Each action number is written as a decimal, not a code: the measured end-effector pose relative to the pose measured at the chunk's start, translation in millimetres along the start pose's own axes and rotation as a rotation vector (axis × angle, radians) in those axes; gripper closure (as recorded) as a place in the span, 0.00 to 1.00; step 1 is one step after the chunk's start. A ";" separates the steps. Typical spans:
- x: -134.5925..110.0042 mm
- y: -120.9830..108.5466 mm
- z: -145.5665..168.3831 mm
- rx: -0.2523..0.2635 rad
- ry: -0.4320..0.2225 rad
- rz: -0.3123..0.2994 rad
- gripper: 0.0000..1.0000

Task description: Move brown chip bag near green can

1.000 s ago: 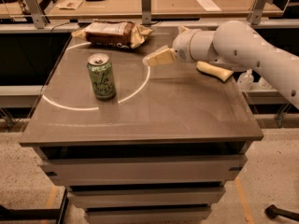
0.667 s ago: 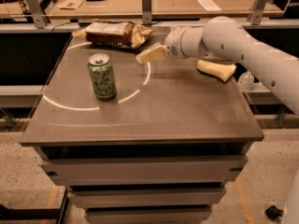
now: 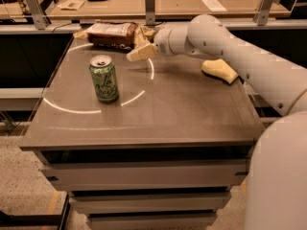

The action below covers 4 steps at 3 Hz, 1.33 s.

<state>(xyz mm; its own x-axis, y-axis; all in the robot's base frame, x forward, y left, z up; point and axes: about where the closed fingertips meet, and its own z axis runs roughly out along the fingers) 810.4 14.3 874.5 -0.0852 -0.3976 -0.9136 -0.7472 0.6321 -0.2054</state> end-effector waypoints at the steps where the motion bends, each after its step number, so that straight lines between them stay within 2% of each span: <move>1: -3.4 4.8 28.8 -0.018 -0.011 0.017 0.00; 2: -9.5 10.0 53.2 -0.043 -0.019 0.015 0.00; 3: -17.2 14.3 70.9 -0.062 -0.042 -0.006 0.18; 4: -27.0 15.7 81.2 -0.094 -0.085 -0.040 0.41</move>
Offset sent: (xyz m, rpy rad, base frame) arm 0.0444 0.0656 -0.0122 0.0354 0.0142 0.0620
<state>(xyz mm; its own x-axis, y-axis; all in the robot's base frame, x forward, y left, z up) 854.6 89.0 867.4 -0.0009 -0.3613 -0.9325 -0.8080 0.5497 -0.2122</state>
